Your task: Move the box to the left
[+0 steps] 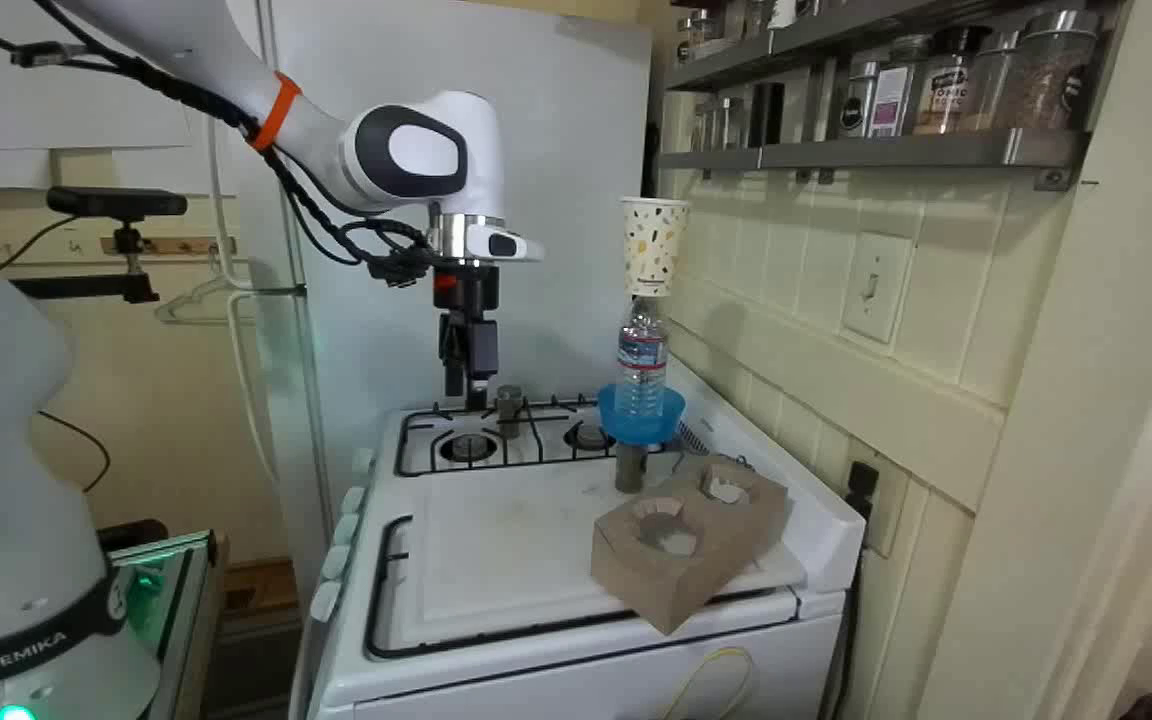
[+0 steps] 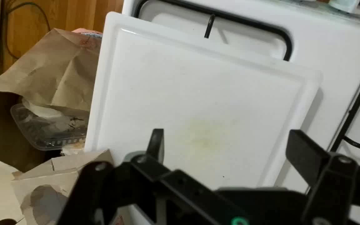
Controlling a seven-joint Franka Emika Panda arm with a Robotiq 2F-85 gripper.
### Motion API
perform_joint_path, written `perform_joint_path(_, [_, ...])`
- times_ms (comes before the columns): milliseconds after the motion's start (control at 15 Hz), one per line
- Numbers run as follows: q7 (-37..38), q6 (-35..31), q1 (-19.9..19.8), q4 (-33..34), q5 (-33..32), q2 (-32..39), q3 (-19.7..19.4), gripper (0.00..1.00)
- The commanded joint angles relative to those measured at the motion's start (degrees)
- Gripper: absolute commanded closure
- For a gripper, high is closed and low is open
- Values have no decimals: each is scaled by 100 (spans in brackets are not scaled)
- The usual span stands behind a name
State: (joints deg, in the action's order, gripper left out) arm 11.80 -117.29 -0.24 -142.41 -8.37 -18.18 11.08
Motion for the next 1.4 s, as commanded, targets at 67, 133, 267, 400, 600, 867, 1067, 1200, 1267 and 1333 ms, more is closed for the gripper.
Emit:
perform_joint_path(67, [36, 14, 138, 8, -43, 10, -131, 0])
perform_joint_path(133, [36, 14, 138, 8, -43, 10, -131, 0])
perform_joint_path(267, [-324, -225, 192, -129, 68, -134, -287, 0])
perform_joint_path(400, [-742, -388, 241, -211, 134, -216, -458, 0])
perform_joint_path(600, [-1513, -538, 279, -396, 92, -448, -717, 0])
perform_joint_path(867, [-2773, -951, 266, -796, -220, -804, -1048, 0])
perform_joint_path(1067, [-3785, -1539, 174, -1082, -507, -1043, -1478, 0])
perform_joint_path(1200, [-4466, -2082, 171, -1252, -492, -1123, -1883, 0])
perform_joint_path(1267, [-4706, -2187, 194, -1229, -326, -1100, -2097, 0])
perform_joint_path(1333, [-4736, -2067, 196, -1124, -134, -985, -2250, 0])
